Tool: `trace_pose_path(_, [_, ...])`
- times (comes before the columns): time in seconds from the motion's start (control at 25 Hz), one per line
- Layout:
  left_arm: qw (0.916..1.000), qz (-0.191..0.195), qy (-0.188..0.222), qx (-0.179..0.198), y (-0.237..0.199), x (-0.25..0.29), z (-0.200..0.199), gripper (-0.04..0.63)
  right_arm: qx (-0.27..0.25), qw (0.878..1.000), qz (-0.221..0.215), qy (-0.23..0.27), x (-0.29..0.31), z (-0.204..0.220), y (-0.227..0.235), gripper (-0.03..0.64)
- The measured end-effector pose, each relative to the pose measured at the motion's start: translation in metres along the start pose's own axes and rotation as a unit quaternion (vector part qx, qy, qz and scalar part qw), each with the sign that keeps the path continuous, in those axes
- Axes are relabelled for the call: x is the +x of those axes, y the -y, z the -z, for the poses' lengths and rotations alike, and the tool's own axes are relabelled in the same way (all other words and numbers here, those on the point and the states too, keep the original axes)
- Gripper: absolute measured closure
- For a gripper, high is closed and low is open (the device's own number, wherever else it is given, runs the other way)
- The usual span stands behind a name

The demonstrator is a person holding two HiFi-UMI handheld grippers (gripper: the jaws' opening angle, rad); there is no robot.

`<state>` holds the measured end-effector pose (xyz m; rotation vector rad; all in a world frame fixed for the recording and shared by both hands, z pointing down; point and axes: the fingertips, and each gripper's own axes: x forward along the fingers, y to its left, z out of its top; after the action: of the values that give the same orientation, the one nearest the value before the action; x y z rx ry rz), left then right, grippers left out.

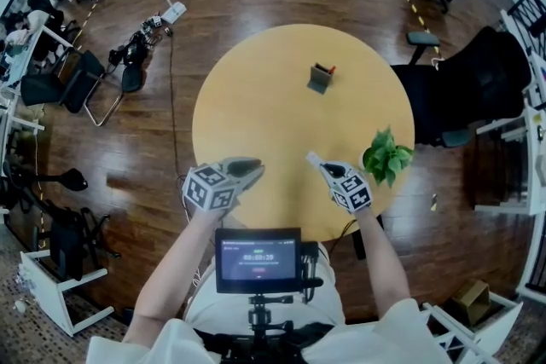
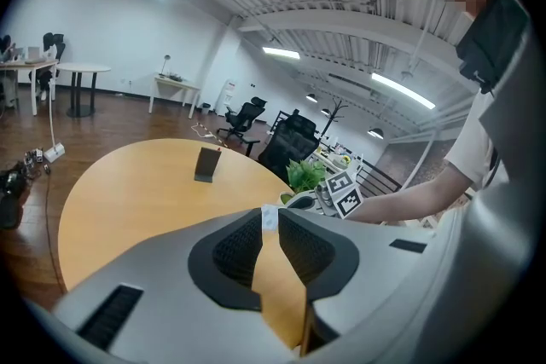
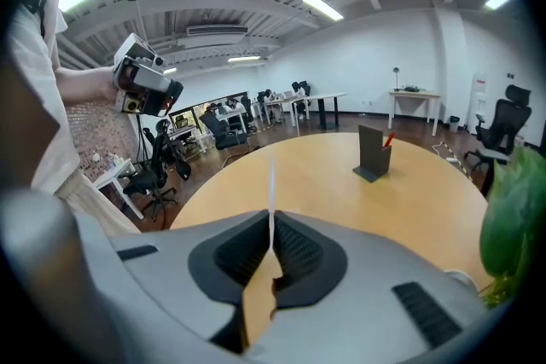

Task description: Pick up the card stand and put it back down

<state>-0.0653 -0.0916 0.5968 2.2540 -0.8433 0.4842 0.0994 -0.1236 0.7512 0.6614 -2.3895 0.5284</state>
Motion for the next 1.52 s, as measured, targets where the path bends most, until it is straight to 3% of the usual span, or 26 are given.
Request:
trace_pose_path(0.76, [0.9993, -0.002, -0.038, 0.000, -0.013, 0.007, 0.020, 0.534, 0.019, 0.999, 0.029, -0.033, 0.045, 0.043, 0.024, 0.588])
trace_pose_path(1.52, [0.9987, 0.001, -0.050, -0.009, -0.023, 0.007, 0.033, 0.535, 0.018, 0.997, 0.000, -0.073, 0.081, 0.076, 0.026, 0.588])
